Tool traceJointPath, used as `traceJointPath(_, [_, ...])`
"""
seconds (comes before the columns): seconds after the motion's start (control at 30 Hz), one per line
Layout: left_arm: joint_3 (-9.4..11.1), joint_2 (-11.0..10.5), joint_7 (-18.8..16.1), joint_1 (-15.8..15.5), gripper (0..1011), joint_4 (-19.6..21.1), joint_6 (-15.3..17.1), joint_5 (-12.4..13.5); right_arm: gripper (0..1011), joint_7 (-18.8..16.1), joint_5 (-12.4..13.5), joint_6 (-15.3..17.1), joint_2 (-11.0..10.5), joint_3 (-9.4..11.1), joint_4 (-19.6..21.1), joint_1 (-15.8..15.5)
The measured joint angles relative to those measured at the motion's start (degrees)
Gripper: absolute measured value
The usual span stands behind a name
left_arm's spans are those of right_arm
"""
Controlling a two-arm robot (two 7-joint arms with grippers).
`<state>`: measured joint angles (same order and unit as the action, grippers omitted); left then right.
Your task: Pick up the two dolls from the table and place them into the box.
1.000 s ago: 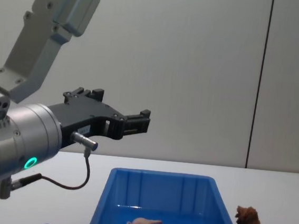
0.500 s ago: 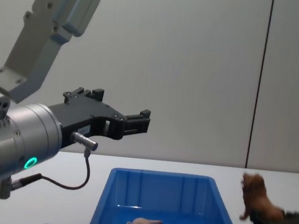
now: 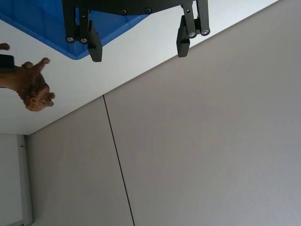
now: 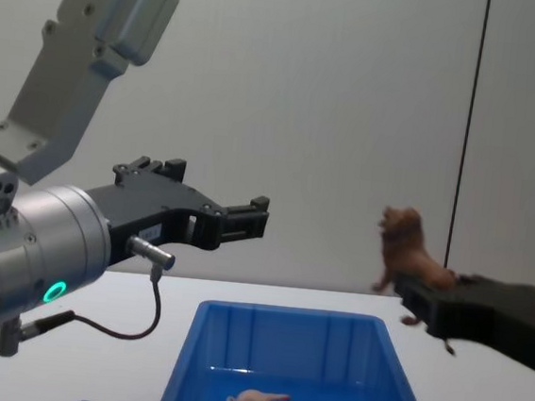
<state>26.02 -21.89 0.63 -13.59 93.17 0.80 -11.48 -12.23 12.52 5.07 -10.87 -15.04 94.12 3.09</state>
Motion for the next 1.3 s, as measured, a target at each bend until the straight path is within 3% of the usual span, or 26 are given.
traceJointPath(0.17, [0.0, 0.0, 0.0, 0.0, 1001, 0.0, 0.0, 0.0, 372, -1.9, -0.2, 0.0, 1.0, -0.3, -1.3, 1.9])
traceJointPath(0.43, [0.0, 0.0, 0.0, 0.0, 1001, 0.0, 0.0, 0.0, 631, -3.6, -0.7, 0.8, 2.3, -0.7, -4.0, 4.5])
traceJointPath(0.67, [0.0, 0.0, 0.0, 0.0, 1001, 0.0, 0.0, 0.0, 860, -2.5, -1.4, 1.0, 2.7, -0.8, -4.8, 5.2])
traceJointPath(0.87, [0.0, 0.0, 0.0, 0.0, 1001, 0.0, 0.0, 0.0, 999, -0.5, -1.9, 0.6, 2.5, -0.6, -4.3, 4.7])
traceJointPath(1.3, [0.0, 0.0, 0.0, 0.0, 1001, 0.0, 0.0, 0.0, 1001, 6.7, -2.4, -0.9, 0.4, 0.5, -0.1, 0.5])
